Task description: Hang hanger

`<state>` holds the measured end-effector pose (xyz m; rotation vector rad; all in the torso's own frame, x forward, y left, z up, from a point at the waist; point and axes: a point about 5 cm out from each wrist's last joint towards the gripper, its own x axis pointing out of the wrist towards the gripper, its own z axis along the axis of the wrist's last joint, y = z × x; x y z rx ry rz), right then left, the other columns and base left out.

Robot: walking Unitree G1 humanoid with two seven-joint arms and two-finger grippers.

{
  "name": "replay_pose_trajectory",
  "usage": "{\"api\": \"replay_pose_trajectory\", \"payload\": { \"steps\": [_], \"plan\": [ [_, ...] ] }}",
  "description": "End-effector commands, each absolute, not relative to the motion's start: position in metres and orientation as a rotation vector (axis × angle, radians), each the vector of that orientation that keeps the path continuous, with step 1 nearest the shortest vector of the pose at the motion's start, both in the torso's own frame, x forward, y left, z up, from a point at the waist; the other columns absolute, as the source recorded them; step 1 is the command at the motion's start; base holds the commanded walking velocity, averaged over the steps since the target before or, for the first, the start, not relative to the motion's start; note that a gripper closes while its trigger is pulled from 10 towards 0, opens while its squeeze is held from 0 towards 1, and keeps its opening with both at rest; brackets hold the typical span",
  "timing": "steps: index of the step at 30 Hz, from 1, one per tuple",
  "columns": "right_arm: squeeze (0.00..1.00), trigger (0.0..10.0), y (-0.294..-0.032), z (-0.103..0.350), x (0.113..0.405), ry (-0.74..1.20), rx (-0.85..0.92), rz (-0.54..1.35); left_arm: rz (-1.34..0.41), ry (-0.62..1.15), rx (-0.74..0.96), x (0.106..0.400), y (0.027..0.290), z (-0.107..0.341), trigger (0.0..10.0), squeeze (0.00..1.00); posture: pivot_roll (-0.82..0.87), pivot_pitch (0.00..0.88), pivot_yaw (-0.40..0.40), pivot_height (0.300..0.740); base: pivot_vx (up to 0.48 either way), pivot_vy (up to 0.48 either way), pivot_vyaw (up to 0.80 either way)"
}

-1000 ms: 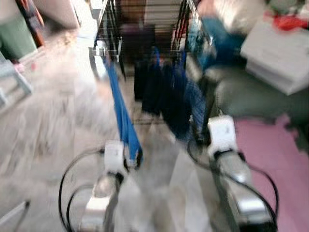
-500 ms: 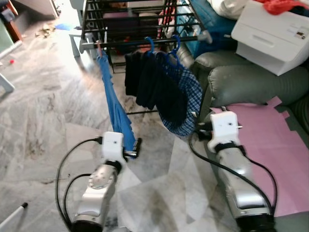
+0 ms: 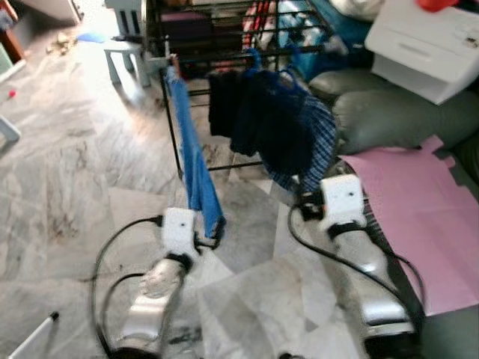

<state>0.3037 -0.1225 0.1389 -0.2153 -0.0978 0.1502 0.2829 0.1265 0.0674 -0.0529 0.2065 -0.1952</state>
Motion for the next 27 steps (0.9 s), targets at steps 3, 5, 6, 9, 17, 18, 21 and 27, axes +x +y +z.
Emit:
{"api": "replay_pose_trajectory", "payload": {
  "steps": [3, 5, 6, 9, 17, 18, 21, 27],
  "plan": [
    [0.0, 10.0, -0.128, 0.135, 0.305, -0.077, -0.226, 0.145, -0.204, 0.222, 0.056, 0.281, 0.121, 0.062, 10.0, 0.0, 0.03, 0.117, -0.003, 0.74, 0.0, 0.48, 0.0],
    [0.0, 10.0, -0.127, 0.131, 0.305, -0.066, -0.229, 0.155, -0.199, 0.207, 0.031, 0.28, 0.121, 0.062, 10.0, 0.0, 0.03, 0.106, -0.009, 0.74, 0.0, 0.48, 0.0],
    [0.0, 10.0, -0.127, 0.13, 0.305, -0.063, -0.23, 0.158, -0.192, 0.205, 0.01, 0.28, 0.122, 0.062, 10.0, 0.0, 0.03, 0.104, -0.011, 0.74, 0.0, 0.322, 0.0],
    [0.0, 10.0, -0.127, 0.13, 0.305, -0.061, -0.234, 0.175, -0.192, 0.17, -0.009, 0.28, 0.122, 0.066, 10.0, 0.0, 0.03, 0.094, -0.018, 0.74, 0.0, 0.0, 0.0],
    [0.0, 10.0, -0.126, 0.129, 0.311, -0.064, -0.259, 0.181, -0.201, 0.066, 0.039, 0.284, 0.12, 0.08, 10.0, 0.0, 0.05, 0.06, -0.035, 0.74, 0.0, 0.0, 0.0],
    [0.0, 10.0, -0.124, 0.13, 0.311, -0.069, -0.258, 0.19, -0.196, 0.069, 0.024, 0.285, 0.122, 0.08, 10.0, 0.0, 0.05, 0.051, -0.036, 0.74, 0.349, 0.0, 0.0],
    [0.0, 10.0, -0.121, 0.131, 0.311, -0.076, -0.259, 0.202, -0.18, 0.078, -0.007, 0.288, 0.125, 0.079, 10.0, 0.0, 0.05, 0.042, -0.037, 0.74, 0.358, 0.0, 0.0],
    [0.0, 10.0, -0.123, 0.129, 0.313, -0.069, -0.253, 0.189, -0.18, 0.048, -0.003, 0.289, 0.124, 0.081, 10.0, 0.0, 0.05, 0.039, -0.031, 0.74, 0.407, 0.0, 0.0]
  ]
}}
